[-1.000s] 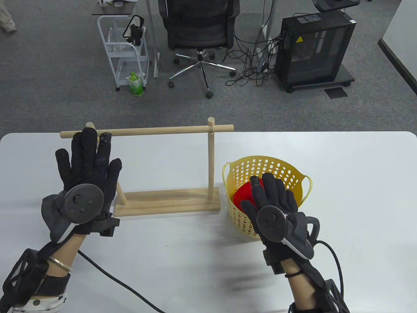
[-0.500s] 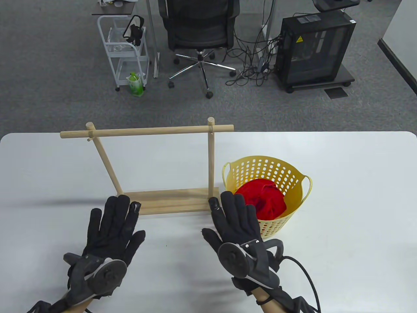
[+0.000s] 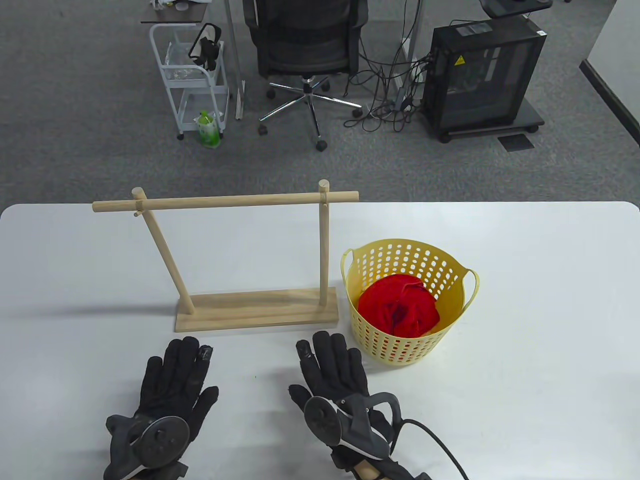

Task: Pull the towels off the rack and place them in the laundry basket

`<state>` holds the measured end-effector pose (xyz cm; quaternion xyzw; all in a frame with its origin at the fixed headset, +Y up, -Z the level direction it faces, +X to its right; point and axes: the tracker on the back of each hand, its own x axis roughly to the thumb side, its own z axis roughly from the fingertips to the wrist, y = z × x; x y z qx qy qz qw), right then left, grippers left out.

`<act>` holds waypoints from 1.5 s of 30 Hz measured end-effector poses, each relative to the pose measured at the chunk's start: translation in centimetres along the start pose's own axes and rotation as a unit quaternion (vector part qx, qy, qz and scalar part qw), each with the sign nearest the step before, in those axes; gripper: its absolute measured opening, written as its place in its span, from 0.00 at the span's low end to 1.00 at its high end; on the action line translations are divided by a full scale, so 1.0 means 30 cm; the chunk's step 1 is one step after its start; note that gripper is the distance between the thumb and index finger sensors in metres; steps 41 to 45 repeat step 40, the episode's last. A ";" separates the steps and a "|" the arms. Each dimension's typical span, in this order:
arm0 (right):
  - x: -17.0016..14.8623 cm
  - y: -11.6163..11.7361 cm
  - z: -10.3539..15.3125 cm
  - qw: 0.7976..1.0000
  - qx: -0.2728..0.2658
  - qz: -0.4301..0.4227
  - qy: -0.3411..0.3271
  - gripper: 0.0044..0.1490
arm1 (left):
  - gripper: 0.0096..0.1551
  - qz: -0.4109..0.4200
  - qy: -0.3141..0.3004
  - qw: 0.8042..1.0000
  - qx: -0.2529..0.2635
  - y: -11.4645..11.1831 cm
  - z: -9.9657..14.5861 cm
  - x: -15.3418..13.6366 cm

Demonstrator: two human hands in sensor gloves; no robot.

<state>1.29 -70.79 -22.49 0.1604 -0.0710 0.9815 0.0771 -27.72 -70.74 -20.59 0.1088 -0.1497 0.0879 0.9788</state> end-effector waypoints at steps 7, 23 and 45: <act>-0.010 0.037 0.011 1.000 0.008 -0.004 -0.011 0.47 | 0.40 0.001 -0.009 1.000 -0.027 -0.033 -0.006 -0.003; -0.020 0.051 0.016 0.999 0.021 -0.013 -0.024 0.47 | 0.41 0.026 -0.004 0.996 -0.081 -0.078 -0.022 -0.035; -0.019 0.053 0.019 0.999 0.030 -0.013 -0.023 0.47 | 0.41 0.020 -0.008 0.997 -0.076 -0.079 -0.017 -0.033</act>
